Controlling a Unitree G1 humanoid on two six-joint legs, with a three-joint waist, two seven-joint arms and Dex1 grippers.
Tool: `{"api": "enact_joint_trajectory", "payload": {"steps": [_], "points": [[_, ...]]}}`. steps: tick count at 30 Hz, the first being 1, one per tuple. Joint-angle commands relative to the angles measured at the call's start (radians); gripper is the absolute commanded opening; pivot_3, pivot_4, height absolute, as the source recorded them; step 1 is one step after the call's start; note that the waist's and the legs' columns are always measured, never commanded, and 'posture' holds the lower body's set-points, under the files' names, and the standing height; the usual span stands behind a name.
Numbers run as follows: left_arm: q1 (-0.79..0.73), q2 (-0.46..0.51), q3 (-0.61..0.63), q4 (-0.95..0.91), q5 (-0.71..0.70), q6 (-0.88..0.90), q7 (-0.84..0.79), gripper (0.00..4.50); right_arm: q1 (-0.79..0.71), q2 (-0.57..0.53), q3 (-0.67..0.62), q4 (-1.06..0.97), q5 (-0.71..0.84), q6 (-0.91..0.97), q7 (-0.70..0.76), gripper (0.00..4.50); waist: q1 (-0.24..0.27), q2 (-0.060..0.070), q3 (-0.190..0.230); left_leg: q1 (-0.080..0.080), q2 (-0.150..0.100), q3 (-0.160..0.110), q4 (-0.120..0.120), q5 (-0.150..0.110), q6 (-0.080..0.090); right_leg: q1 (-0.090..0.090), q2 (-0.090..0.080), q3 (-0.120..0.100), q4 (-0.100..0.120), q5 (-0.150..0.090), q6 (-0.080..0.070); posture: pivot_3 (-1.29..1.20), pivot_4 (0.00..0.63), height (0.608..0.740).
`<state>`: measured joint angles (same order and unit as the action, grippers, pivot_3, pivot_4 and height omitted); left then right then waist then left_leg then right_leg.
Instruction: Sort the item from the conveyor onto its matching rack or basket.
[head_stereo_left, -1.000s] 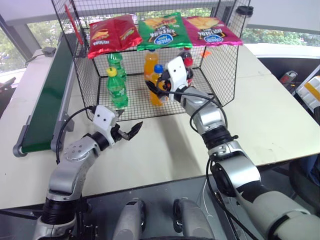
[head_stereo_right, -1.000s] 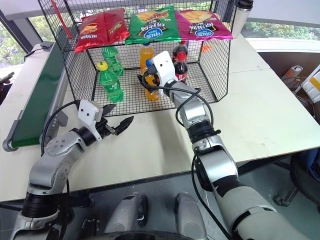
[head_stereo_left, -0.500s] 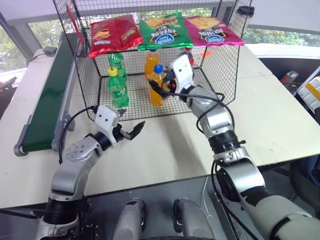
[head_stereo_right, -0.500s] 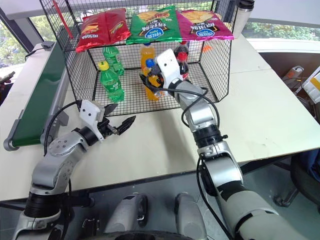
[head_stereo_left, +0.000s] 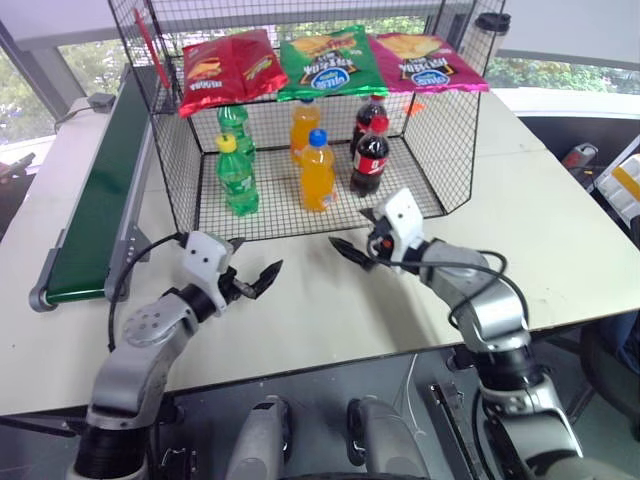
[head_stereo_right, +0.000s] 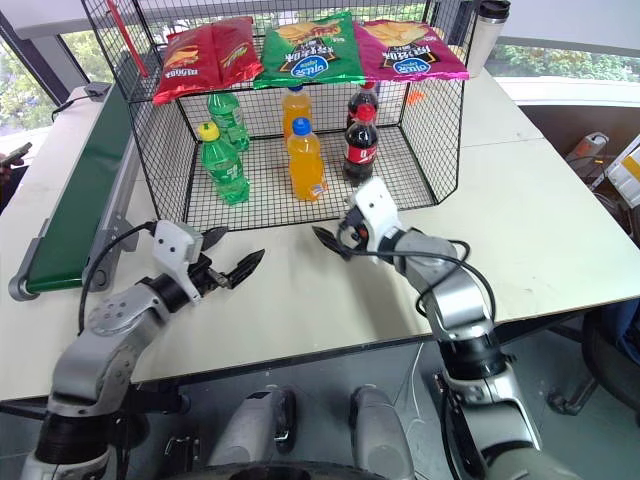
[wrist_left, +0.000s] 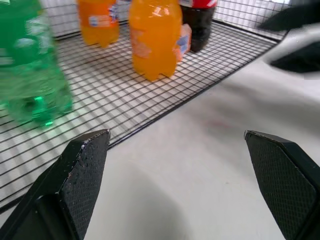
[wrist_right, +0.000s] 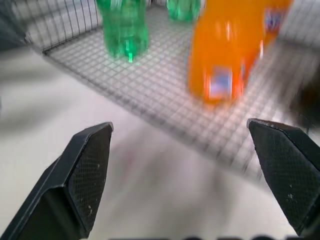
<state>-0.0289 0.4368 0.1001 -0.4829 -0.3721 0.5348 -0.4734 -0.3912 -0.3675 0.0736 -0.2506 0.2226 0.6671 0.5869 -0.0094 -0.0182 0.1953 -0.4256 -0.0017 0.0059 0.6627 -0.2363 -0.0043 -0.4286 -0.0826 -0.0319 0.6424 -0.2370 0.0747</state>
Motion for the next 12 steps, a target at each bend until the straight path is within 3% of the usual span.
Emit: {"api": "enact_joint_trajectory", "payload": {"steps": [1,5,12], "points": [[0.036,0.021,0.057,-0.078,-0.046,0.038,0.006,4.5,0.034,-0.018,-0.052,-0.102,0.047,0.023,-0.006,4.44,-0.002,0.0,0.0,0.0,0.001,0.0,0.0,0.0,0.0,0.0,0.0,0.0,-0.001,0.0,0.0,0.0,0.15,0.739],[0.051,0.022,0.106,-0.104,-0.091,0.087,0.031,4.5,0.096,-0.014,-0.086,-0.138,0.07,0.043,-0.039,4.44,-0.001,0.0,0.0,0.0,0.002,0.0,0.0,0.0,0.0,0.001,0.001,0.0,-0.003,0.0,0.0,0.0,0.15,0.739],[0.053,0.011,0.088,-0.121,-0.083,0.082,0.054,4.5,0.131,0.004,-0.091,-0.143,0.083,0.04,-0.09,4.44,0.0,0.0,0.0,-0.001,0.001,0.0,0.0,0.0,0.0,0.003,0.001,0.0,-0.009,0.0,-0.001,0.0,0.15,0.739]]}}
